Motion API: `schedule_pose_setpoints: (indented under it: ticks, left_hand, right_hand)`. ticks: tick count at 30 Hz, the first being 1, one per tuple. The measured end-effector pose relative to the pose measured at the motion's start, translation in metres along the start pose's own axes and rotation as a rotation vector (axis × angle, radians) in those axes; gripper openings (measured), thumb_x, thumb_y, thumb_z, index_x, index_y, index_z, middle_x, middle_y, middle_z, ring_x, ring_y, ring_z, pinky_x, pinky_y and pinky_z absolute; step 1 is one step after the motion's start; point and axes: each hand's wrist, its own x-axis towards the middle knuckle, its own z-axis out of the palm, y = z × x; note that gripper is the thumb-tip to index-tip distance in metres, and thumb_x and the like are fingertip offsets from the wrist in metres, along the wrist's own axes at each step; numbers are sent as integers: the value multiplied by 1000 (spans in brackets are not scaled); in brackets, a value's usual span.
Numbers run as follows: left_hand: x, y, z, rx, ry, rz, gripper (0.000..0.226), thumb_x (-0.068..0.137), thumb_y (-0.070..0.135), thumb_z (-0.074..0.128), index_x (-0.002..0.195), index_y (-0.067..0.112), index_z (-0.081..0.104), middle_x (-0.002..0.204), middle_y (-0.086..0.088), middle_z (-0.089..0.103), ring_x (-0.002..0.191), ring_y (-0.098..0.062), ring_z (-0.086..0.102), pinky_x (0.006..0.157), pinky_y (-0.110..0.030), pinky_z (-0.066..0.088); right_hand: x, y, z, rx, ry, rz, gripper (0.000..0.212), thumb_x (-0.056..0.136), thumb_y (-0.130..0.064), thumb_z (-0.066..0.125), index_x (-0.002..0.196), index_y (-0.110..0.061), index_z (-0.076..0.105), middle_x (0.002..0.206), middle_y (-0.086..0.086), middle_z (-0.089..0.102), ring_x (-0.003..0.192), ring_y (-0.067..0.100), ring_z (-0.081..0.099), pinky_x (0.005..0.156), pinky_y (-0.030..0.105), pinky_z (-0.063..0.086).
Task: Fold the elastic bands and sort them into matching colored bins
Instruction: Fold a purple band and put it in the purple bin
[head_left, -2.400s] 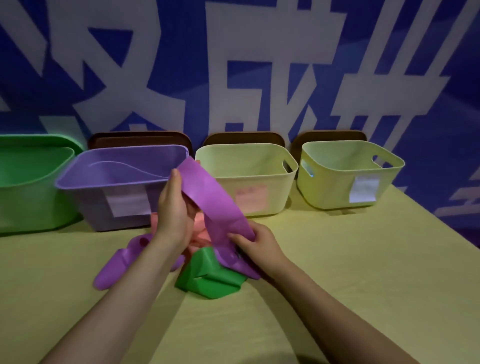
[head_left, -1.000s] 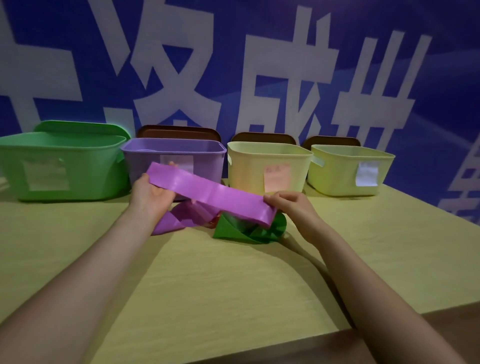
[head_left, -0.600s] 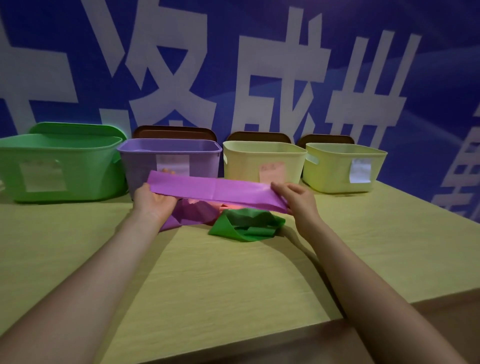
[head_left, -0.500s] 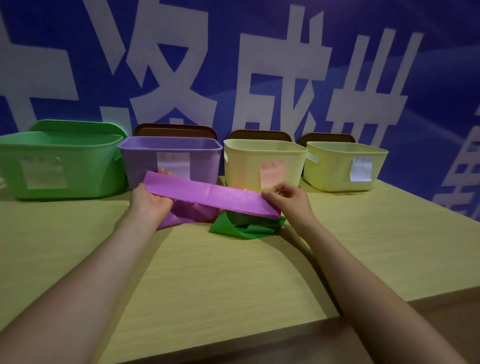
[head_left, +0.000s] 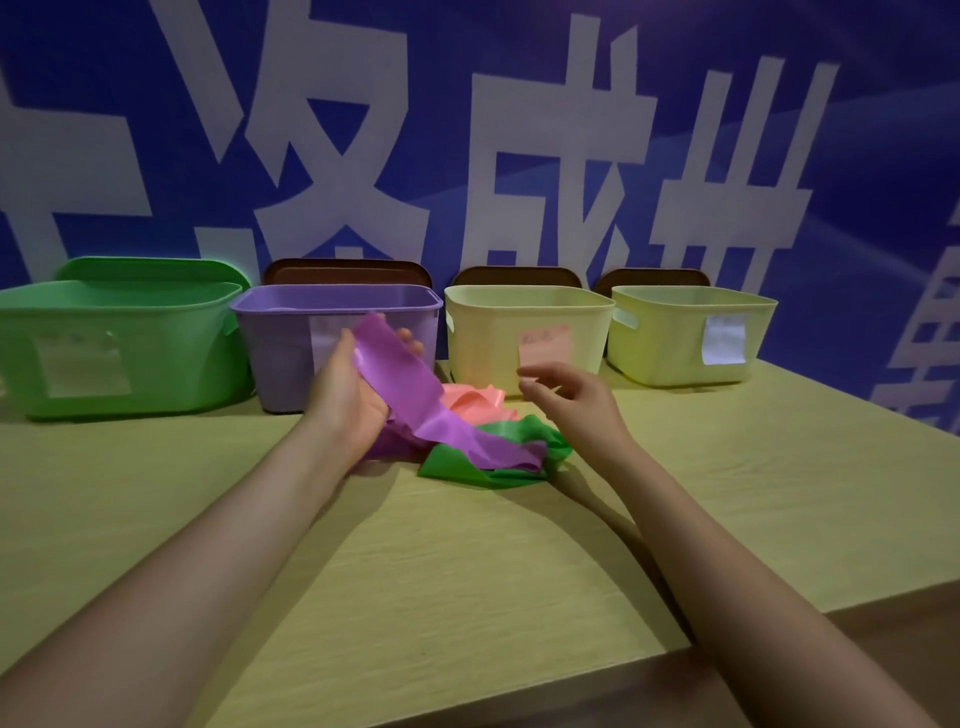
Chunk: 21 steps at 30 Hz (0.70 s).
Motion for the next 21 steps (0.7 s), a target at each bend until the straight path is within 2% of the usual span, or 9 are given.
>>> schedule_pose_setpoints:
  ticks: [2,4,5,8,11,14,16,18,21]
  left_hand:
    - [-13,-13,10,244,-4,-10,37,102,43,34,110,15,57,90,-8,71,84,-23,69,77,-38,57]
    - [-24,-25,18,365,-4,-14,32,100,46,37,107,19,55,110,-16,66,101,-32,64,90,-49,50]
    - [-29,-30,21,400,-4,0,29,100,45,38,103,22,55,114,-17,63,103,-33,62,94,-50,48]
    - [-40,-41,26,615,-46,60,26,100,46,37,98,30,57,106,-7,62,104,-29,60,100,-51,45]
    - [-48,-47,27,782,-155,86,27,100,46,34,99,35,58,106,-8,64,102,-28,61,95,-49,49]
    - [-53,-49,30,818,-199,91,25,101,42,33,104,33,56,107,-7,62,100,-24,60,87,-36,49]
    - [-52,-51,31,753,-237,85,26,101,38,35,106,26,58,104,-4,65,98,-19,61,85,-31,48]
    - [-54,-52,33,735,-311,48,25,100,33,40,101,21,61,99,-4,68,93,-17,63,85,-31,49]
    - [-56,-55,30,793,-420,-17,11,95,18,53,95,14,63,84,-4,72,78,-16,68,80,-31,54]
  right_hand:
    - [-4,-4,5,30,-80,-23,18,93,-22,60,106,-15,71,87,0,70,80,12,63,64,18,47]
    - [-8,-8,10,49,-128,-58,19,94,-23,59,104,-13,72,80,-3,68,72,4,61,60,16,45]
    - [-9,-10,11,64,-133,-71,19,94,-23,59,104,-13,71,78,-5,67,68,0,59,59,15,45]
    - [-10,-13,13,131,-138,-85,14,92,-23,61,101,-16,70,79,-6,67,67,-2,60,58,13,45]
    - [-11,-15,15,126,-175,-63,5,89,-21,65,92,-18,69,80,-5,67,69,2,60,61,14,47]
    - [-10,-15,16,174,-168,-10,7,90,-15,63,92,-10,67,77,-2,65,66,6,58,58,14,46]
    - [-8,-15,15,304,-154,35,9,92,-13,60,94,-7,66,75,1,63,61,8,55,52,16,43]
    - [-6,-15,12,437,-125,53,8,93,-13,59,92,-7,64,71,2,61,56,9,51,50,17,43]
    - [1,-16,2,785,-4,135,8,93,-9,57,86,-8,61,58,-3,56,44,4,45,43,13,39]
